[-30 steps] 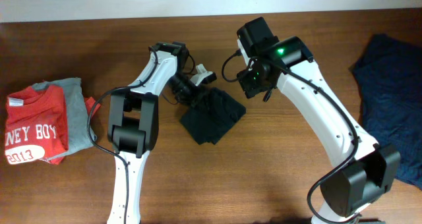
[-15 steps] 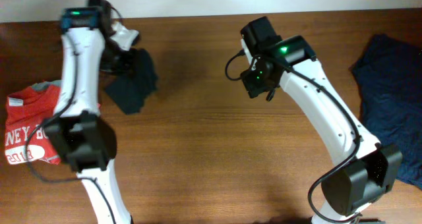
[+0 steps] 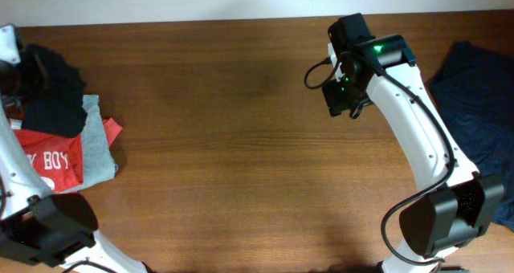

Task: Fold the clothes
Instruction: 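Lift the folded dark shirt with the left gripper and carry it left, then place the folded shirt onto the red shirt pile and release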

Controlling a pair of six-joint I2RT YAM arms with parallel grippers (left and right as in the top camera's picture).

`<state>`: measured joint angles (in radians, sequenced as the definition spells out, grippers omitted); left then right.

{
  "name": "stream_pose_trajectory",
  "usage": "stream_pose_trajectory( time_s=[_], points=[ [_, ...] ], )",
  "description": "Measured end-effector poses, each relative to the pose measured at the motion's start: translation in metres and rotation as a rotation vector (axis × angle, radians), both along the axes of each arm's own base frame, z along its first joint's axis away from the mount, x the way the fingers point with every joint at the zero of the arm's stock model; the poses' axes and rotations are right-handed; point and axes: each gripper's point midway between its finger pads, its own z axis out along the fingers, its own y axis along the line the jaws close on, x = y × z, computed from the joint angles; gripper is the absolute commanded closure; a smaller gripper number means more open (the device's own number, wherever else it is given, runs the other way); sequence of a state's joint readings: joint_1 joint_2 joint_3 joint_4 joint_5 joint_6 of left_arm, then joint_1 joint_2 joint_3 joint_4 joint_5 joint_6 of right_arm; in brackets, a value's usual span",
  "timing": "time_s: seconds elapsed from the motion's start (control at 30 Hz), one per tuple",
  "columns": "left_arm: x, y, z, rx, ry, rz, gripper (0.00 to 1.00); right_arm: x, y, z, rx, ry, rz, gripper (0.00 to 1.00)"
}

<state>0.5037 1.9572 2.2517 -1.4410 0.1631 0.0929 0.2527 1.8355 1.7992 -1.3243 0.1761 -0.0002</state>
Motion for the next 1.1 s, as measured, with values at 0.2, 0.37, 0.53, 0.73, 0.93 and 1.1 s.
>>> stream_pose_trajectory(
  time_s=[0.2,0.37,0.53,0.73,0.93,1.1],
  points=[
    [0.003,0.008,-0.039,-0.099,0.021,0.024,0.99,-0.002,0.0,0.0,-0.002,0.007,0.0,0.34],
    [0.011,0.012,-0.041,-0.101,-0.014,0.02,0.99,-0.004,-0.001,-0.001,-0.004,0.015,0.0,0.35],
    [0.004,0.026,-0.06,-0.118,0.003,0.058,0.99,-0.004,-0.001,-0.001,-0.005,0.018,0.0,0.35],
    [-0.011,0.053,-0.089,-0.118,0.029,0.128,0.96,-0.005,-0.001,-0.001,-0.005,0.021,0.0,0.35],
    [-0.034,0.075,-0.119,-0.146,0.08,0.214,0.89,-0.005,-0.001,-0.001,-0.006,0.023,0.0,0.35],
    [-0.044,0.085,-0.132,-0.171,0.106,0.261,0.86,-0.006,-0.002,-0.001,-0.007,0.026,0.0,0.35]
  ],
)
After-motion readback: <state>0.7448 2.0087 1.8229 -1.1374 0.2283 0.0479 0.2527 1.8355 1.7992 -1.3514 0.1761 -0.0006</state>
